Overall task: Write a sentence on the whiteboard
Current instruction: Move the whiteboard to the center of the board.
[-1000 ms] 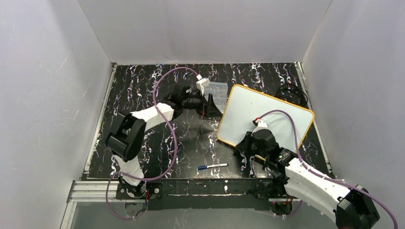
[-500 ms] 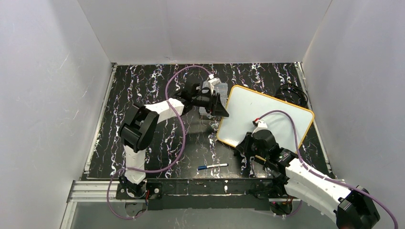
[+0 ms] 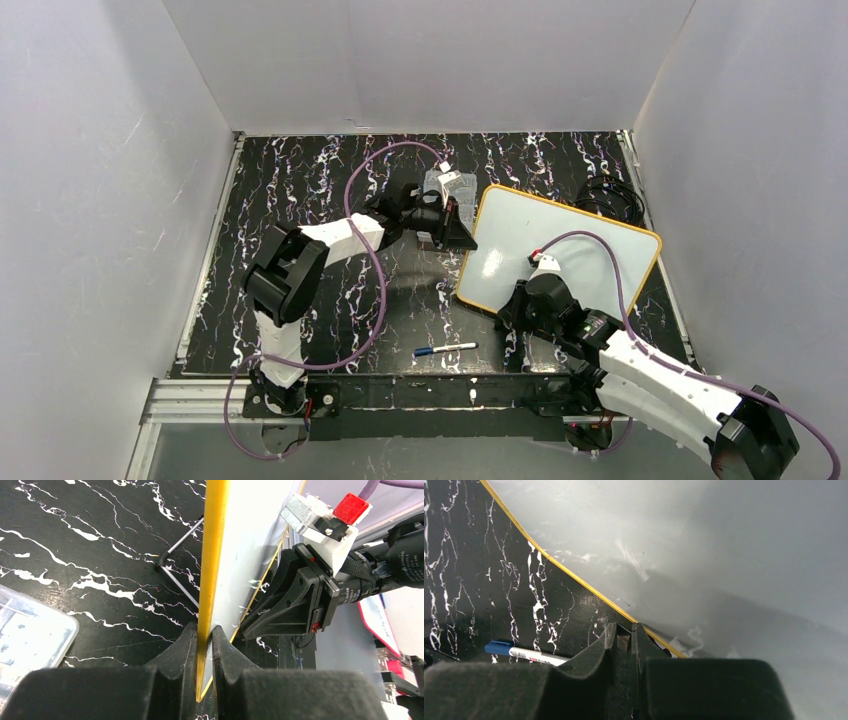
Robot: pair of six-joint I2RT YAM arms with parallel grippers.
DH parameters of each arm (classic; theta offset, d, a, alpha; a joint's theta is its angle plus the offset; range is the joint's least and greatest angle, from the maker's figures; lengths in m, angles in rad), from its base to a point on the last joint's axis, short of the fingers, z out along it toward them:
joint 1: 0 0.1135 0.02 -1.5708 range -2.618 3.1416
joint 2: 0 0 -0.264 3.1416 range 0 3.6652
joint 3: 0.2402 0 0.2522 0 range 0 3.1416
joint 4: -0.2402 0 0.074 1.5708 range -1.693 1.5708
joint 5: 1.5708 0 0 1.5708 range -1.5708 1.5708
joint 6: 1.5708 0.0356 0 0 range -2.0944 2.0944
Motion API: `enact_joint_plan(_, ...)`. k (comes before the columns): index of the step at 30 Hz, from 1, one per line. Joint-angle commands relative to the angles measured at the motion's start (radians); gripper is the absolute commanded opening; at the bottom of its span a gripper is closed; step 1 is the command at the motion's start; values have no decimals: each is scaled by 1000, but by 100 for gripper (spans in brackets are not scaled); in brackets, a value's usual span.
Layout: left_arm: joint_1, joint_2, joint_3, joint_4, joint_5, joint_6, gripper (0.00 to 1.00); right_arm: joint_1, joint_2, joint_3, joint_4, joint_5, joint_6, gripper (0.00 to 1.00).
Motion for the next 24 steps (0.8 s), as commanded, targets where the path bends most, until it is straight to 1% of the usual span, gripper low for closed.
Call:
enact_joint_plan(1,-26,-87,-58,-29,-108,75,0,26,-6,60,-90,167,27,17)
enact_joint_plan(5,-34,-122,-80,-30,-147,96,0,63,-8,72,-131,233,49,26)
enact_joint_plan(9,-37,-136,-86,-29,-159,98,0,106,0,70,-130,275,76,34)
enact_joint_plan(12,-39,-137,-86,-29,-159,98,0,138,20,71,-123,301,90,38)
enact_joint_plan(15,-40,-135,-84,-29,-159,97,0,169,43,82,-123,332,107,39)
enact_joint_plan(18,-40,-139,-87,-28,-159,96,0,202,70,96,-125,363,126,44)
enact_joint_plan(21,-41,-143,-87,-28,-160,95,0,219,103,108,-130,385,143,44)
enact_joint_plan(24,-41,-148,-93,-28,-164,96,0,227,142,127,-143,403,156,41)
